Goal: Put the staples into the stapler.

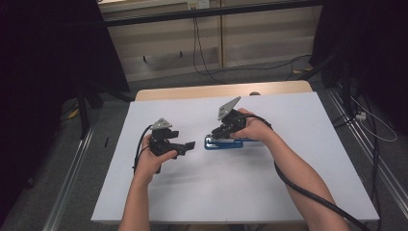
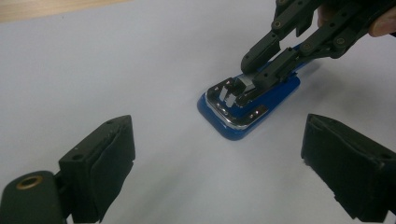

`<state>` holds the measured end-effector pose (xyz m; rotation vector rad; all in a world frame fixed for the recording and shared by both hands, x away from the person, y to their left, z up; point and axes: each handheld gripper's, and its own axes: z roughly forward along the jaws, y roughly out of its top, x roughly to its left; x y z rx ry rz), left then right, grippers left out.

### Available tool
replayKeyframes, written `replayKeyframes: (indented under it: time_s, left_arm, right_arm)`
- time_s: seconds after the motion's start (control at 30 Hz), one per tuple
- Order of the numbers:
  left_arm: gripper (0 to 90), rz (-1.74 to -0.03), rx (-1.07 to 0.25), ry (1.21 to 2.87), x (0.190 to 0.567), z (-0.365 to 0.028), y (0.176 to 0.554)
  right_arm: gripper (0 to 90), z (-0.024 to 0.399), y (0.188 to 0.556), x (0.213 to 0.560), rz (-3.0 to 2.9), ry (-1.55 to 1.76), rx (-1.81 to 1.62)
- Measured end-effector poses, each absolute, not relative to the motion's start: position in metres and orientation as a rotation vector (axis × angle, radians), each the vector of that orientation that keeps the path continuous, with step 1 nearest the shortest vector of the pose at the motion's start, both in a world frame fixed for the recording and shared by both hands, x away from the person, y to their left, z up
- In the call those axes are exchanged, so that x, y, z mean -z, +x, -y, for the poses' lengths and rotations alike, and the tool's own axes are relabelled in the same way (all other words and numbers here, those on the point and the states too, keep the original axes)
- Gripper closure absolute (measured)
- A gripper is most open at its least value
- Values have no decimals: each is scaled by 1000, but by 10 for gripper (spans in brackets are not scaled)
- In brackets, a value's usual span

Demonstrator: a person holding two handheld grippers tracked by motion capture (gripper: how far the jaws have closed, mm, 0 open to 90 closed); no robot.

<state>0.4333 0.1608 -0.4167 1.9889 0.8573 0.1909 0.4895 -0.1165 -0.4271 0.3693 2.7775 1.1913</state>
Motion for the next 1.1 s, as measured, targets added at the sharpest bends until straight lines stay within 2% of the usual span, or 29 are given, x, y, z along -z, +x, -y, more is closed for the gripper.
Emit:
replayKeyframes:
  time_s: [1.1]
  left_arm:
    - [100,-855,-193,1987,417,-160,434]
  right_arm:
    - [797,113,494,430,-2795,321,-1214]
